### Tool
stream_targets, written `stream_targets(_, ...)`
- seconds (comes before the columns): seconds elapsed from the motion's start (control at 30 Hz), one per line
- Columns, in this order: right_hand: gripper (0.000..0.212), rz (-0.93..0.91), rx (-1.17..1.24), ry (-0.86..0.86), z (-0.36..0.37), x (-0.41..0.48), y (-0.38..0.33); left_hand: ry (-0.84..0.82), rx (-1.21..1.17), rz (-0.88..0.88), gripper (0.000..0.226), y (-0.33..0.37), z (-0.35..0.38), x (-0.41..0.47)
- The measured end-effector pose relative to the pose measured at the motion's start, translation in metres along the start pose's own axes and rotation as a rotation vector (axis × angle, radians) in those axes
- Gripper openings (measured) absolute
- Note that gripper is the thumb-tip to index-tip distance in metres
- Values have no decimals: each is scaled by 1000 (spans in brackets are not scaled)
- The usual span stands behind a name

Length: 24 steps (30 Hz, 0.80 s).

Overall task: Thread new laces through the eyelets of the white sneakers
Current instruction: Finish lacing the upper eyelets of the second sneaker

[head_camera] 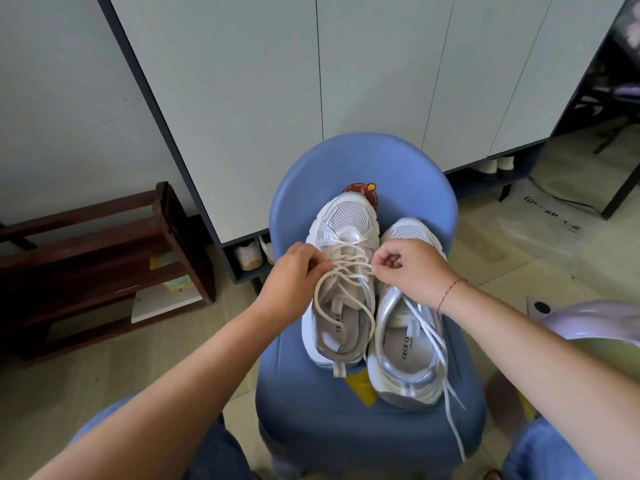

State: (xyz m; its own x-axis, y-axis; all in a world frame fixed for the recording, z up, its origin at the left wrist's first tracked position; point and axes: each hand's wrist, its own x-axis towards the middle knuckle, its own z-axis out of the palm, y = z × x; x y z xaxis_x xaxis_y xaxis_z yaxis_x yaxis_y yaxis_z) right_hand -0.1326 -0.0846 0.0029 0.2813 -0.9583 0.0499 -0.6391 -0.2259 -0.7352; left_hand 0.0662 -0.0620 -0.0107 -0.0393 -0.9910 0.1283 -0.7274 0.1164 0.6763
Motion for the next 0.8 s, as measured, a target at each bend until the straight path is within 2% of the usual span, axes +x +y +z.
stream_targets(0.2, 10, -67, 33, 89, -1, 1, -6, 32, -90, 35, 15, 7, -7, 1)
stream_targets(0.3, 8, -92, 23, 29, 0, -4, -11, -20, -131, 40, 18, 9, -9, -4)
stream_targets(0.4, 17, -78, -13, -34, 3, -8, -12, -54, -131, 28, 21, 10, -7, -6)
stream_targets(0.57, 11, -83, -16, -26, 4, -10, -13, -31, -95, 57, 9, 12, -7, -7)
stream_targets(0.8, 10, -20, -49, -36, 0, -10, -9, 4, -109, 17, 11, 4, -5, -13)
